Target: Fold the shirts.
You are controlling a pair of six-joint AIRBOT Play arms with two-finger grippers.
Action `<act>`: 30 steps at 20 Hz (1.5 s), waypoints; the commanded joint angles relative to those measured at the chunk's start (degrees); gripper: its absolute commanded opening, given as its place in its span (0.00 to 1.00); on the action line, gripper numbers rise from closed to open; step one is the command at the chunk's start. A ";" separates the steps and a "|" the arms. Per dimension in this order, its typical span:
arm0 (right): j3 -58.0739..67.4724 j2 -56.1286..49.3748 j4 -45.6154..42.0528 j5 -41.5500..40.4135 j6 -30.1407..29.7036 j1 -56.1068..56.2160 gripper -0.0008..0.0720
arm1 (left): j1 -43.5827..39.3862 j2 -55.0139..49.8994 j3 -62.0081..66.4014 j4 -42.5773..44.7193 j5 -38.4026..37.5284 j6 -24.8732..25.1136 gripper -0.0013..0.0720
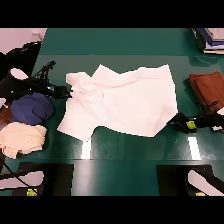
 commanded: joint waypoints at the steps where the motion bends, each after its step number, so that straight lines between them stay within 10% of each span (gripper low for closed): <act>1: -1.75 -3.80 5.97 -5.55 -2.34 0.24 0.57 | -0.02 0.35 0.37 -0.09 -0.66 -0.04 0.05; 5: -1.77 -5.81 5.92 -10.36 -2.56 4.07 0.38 | -0.02 0.35 0.37 -0.09 -1.42 -0.04 0.05; 7: -1.75 -5.14 5.84 -12.70 -3.37 6.49 0.04 | -0.02 0.68 0.37 -0.07 -1.66 -0.63 0.05; 21: 52.94 23.56 2.51 -9.57 -4.59 -4.09 0.03 | 4.28 33.59 44.98 -3.10 3.93 -6.54 0.05; 30: 74.49 18.18 -1.11 15.34 -2.45 -16.31 0.03 | 4.28 33.44 58.21 -5.55 0.74 -12.55 0.05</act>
